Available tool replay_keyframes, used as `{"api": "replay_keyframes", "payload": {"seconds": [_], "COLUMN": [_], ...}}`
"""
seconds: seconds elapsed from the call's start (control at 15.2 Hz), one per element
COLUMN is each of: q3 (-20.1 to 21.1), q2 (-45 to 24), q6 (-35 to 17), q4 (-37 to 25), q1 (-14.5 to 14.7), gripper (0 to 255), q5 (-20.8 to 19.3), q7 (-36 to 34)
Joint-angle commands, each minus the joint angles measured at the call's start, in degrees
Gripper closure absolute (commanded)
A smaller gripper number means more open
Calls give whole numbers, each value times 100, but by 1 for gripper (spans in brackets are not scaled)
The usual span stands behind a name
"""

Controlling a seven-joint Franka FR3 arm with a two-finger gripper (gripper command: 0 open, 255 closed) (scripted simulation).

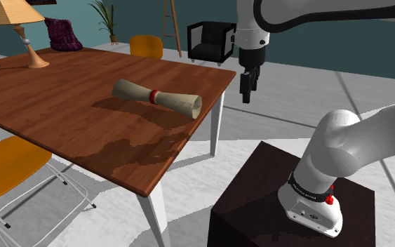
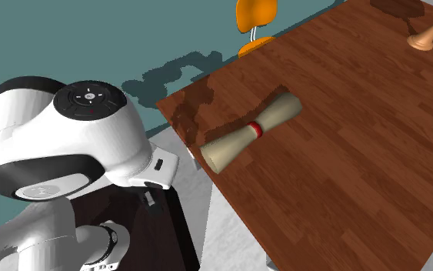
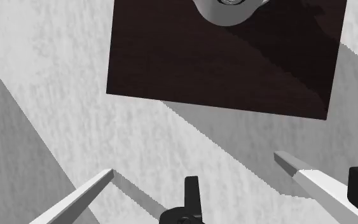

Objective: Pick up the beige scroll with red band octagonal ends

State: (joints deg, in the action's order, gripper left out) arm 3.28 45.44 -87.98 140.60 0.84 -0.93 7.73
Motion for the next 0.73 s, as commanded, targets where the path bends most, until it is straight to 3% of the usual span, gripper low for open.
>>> {"api": "replay_keyframes", "payload": {"seconds": [0.0,0.66], "q3": [0,463], "q2": [0,-2344], "q6": [0,-878], "q4": [0,-1478], "q1": [0,-29], "gripper": [0,0], "q5": [0,-145], "q7": [0,-476]}}
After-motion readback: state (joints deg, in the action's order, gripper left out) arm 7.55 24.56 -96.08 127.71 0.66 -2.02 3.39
